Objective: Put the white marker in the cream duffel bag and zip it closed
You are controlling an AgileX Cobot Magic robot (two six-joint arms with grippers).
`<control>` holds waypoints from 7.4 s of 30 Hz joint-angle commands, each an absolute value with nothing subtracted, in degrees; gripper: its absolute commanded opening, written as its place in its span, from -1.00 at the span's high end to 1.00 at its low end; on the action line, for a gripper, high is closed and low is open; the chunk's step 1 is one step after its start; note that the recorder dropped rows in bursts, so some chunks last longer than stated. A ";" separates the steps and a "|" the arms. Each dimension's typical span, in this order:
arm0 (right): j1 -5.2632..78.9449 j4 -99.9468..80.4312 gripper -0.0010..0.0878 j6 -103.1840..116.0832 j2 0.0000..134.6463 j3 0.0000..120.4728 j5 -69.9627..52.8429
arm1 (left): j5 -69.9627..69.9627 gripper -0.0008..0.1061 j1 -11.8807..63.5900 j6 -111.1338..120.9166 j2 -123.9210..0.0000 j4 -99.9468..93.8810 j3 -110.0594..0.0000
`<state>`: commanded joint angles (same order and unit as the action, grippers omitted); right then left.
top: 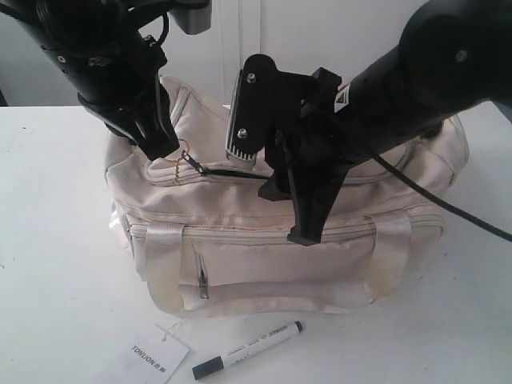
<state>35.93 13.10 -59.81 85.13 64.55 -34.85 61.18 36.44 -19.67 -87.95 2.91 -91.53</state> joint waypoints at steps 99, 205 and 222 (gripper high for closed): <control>35.93 2.79 0.98 -44.50 88.10 64.55 -32.08 | 58.27 0.99 29.79 -16.29 -95.62 -18.50 -91.30; 35.93 3.01 -0.12 -34.32 72.99 64.55 -50.34 | 54.65 -0.12 29.79 -68.35 -98.23 12.92 -91.29; 35.93 3.01 -0.12 -34.32 72.99 64.55 -49.63 | 55.43 0.68 29.79 -69.24 -100.04 13.29 -91.29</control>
<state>35.93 3.01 -34.32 72.99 64.55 -49.63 55.43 29.79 -69.24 -100.04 13.29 -91.29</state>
